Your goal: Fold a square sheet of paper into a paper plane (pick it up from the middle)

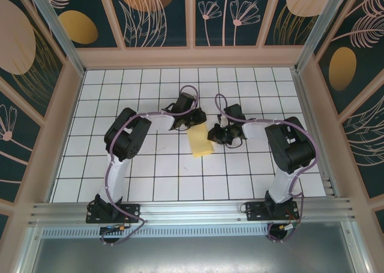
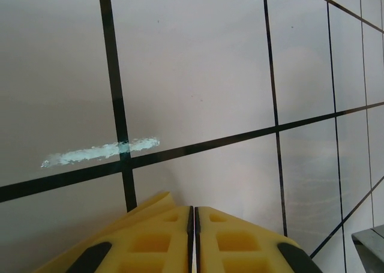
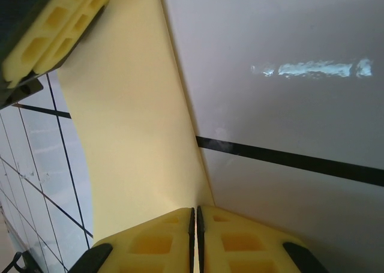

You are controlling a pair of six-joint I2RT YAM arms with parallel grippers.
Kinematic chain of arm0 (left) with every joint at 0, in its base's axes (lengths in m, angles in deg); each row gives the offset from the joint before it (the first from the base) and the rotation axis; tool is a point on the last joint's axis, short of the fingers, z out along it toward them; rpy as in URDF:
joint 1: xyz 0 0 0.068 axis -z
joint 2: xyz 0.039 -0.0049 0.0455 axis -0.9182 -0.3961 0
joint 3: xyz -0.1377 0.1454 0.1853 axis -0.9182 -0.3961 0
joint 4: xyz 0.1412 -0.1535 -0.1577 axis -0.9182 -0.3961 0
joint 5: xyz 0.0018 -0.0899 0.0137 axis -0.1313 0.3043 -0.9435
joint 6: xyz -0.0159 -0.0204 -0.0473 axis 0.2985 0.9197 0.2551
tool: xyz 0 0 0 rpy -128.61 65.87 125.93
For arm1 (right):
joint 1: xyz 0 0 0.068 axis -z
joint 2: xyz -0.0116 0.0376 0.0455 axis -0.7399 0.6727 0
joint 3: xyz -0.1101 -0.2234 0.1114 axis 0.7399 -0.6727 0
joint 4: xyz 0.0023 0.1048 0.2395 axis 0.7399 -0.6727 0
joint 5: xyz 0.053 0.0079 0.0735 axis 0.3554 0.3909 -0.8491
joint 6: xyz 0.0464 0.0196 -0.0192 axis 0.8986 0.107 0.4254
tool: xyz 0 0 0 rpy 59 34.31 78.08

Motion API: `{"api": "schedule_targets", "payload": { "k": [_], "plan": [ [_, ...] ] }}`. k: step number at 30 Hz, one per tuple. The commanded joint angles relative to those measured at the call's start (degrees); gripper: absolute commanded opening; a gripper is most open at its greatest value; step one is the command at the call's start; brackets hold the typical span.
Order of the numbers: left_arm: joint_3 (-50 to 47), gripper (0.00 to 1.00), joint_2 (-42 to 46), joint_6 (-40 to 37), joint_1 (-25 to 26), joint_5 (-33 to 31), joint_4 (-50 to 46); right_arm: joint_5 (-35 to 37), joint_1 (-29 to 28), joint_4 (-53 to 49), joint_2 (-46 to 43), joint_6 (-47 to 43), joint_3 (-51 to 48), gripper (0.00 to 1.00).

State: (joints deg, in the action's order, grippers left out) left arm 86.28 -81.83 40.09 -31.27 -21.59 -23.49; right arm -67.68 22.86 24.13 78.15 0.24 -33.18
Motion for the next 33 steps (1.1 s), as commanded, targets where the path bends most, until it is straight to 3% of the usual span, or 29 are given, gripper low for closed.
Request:
{"api": "schedule_targets", "payload": {
  "k": [1,19,33],
  "plan": [
    [1.5,0.14,-1.9,-1.2,0.3,-1.8,-3.9,-1.7,0.4,-1.1,-0.5,-1.1,1.9,0.15],
    [2.3,0.13,-3.3,-1.4,0.3,-3.1,-6.0,-2.8,0.5,-1.5,8.3,-2.8,10.6,0.15],
    [2.3,0.13,-3.6,-2.3,0.3,-6.3,-7.5,-5.6,0.4,-6.2,1.3,-5.3,-2.1,0.15]
  ]
}}
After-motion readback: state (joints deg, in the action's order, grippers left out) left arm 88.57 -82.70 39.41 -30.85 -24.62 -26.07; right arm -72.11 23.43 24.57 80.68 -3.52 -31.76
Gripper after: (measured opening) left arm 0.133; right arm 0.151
